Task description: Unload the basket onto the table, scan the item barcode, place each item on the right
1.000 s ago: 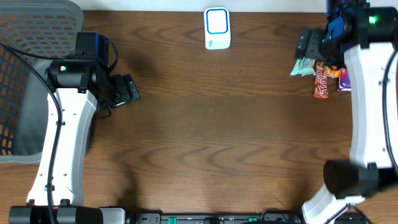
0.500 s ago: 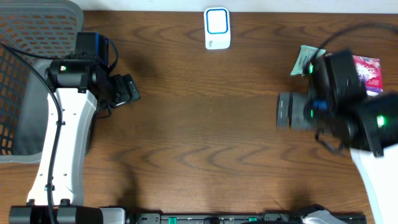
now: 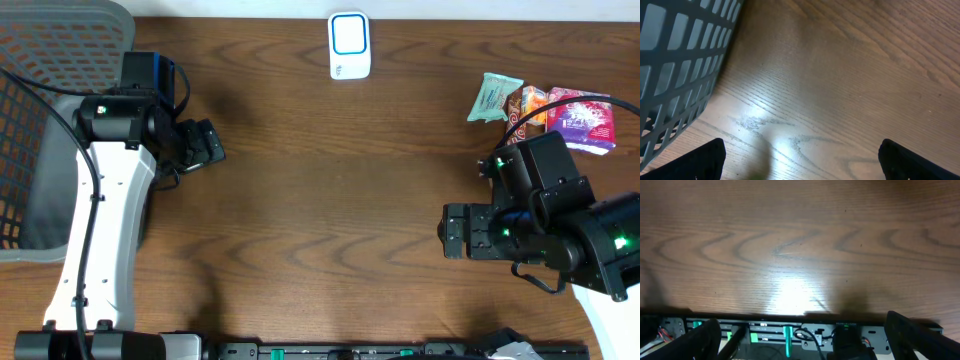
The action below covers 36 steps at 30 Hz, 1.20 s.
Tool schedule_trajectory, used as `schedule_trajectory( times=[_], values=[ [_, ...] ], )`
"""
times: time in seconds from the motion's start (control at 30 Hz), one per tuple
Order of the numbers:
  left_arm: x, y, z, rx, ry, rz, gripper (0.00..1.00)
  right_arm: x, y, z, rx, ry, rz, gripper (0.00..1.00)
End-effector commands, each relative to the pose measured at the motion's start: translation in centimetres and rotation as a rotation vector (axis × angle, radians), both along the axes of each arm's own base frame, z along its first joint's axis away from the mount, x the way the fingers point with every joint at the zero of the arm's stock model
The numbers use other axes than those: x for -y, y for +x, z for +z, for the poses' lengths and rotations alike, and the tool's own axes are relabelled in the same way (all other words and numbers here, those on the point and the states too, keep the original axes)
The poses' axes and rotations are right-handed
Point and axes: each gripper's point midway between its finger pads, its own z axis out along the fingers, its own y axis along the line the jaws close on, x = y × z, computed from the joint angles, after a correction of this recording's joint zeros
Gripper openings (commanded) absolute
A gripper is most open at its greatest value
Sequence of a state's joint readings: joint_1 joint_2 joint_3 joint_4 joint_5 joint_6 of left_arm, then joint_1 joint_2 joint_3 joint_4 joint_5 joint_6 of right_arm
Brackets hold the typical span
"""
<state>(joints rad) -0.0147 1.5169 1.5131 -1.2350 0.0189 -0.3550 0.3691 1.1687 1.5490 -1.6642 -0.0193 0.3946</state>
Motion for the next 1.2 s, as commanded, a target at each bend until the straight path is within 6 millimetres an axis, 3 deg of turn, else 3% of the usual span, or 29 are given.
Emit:
schedule_trajectory(
  times=[0.0, 0.37, 0.77, 1.17],
  values=[
    [-0.4, -0.2, -0.3, -0.016, 0.017, 0.003, 0.98, 0.2, -0.5, -0.2, -0.015, -0.01, -0.007, 0.99],
    [-0.4, -0.2, -0.3, -0.016, 0.017, 0.003, 0.98, 0.5, -0.8, 0.9, 0.059, 0.01, -0.01, 0.99],
    [-0.4, -0.2, -0.3, -0.016, 0.017, 0.003, 0.98, 1.3, -2.8, 5.2, 0.354, 0.1, 0.03, 0.99],
    [-0.4, -0.2, -0.3, -0.016, 0.017, 0.003, 0.98, 2.4, -5.0, 6.5, 0.456, 0.132, 0.024, 0.99]
  ],
)
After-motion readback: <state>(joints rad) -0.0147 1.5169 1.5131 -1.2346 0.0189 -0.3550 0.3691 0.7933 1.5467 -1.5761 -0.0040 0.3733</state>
